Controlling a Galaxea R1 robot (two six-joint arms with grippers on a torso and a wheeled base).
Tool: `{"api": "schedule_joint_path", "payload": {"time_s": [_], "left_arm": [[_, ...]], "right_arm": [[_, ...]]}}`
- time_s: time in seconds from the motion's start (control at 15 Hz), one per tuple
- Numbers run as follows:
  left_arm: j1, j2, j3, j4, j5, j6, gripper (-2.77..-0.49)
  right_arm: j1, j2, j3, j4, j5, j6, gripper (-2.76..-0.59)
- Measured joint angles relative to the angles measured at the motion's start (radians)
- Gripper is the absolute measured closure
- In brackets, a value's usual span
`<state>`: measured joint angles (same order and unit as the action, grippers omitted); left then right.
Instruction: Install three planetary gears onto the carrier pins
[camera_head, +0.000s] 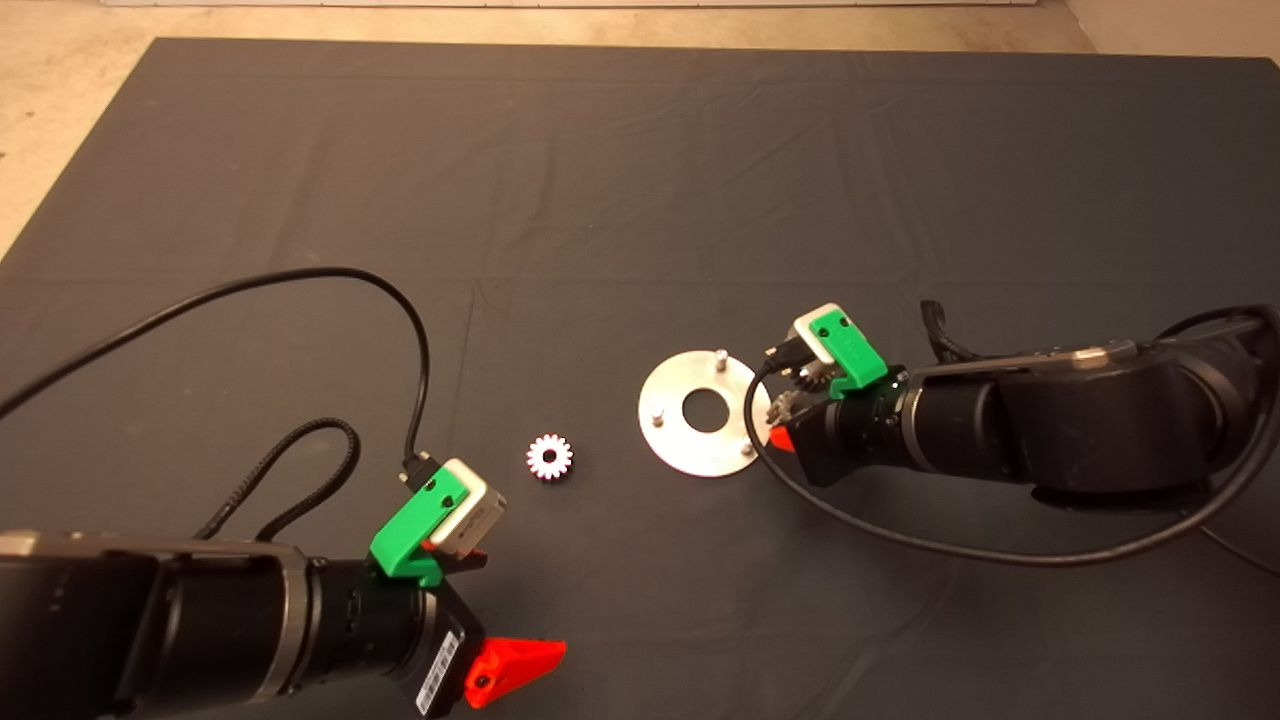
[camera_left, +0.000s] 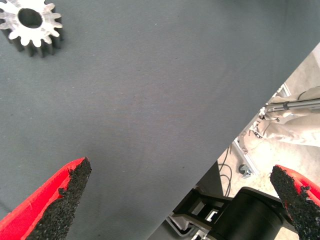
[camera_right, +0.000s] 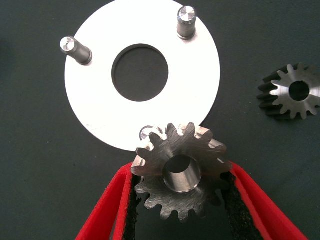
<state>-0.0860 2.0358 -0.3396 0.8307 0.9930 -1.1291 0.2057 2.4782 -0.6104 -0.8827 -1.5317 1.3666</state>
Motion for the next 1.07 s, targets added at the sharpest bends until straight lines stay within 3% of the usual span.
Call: {"api": "schedule_joint_path", "payload": {"time_s": [0.13, 0.6, 0.8, 0.93, 1.07], "left_arm": [[0.000, 0.000, 0.000, 0.000, -0.010, 0.000, -2.62], [0.000, 0.000, 0.000, 0.000, -0.011, 0.000, -2.62], [0.000, 0.000, 0.000, 0.000, -0.011, 0.000, -2.62], [0.000, 0.000, 0.000, 0.000, -0.012, 0.000, -2.62], [0.000, 0.000, 0.000, 0.000, -0.012, 0.000, -2.62]], "right_arm": [[0.000, 0.002, 0.000, 0.001, -0.003, 0.000, -1.06], [-0.001, 0.032, -0.003, 0.005, -0.006, 0.000, -1.05], [-0.003, 0.041, -0.039, 0.008, 0.001, 0.000, -1.05], [-0.003, 0.046, -0.053, 0.008, -0.010, 0.000, -1.05], [-0.003, 0.059, -0.054, 0.008, -0.006, 0.000, -1.05]]}}
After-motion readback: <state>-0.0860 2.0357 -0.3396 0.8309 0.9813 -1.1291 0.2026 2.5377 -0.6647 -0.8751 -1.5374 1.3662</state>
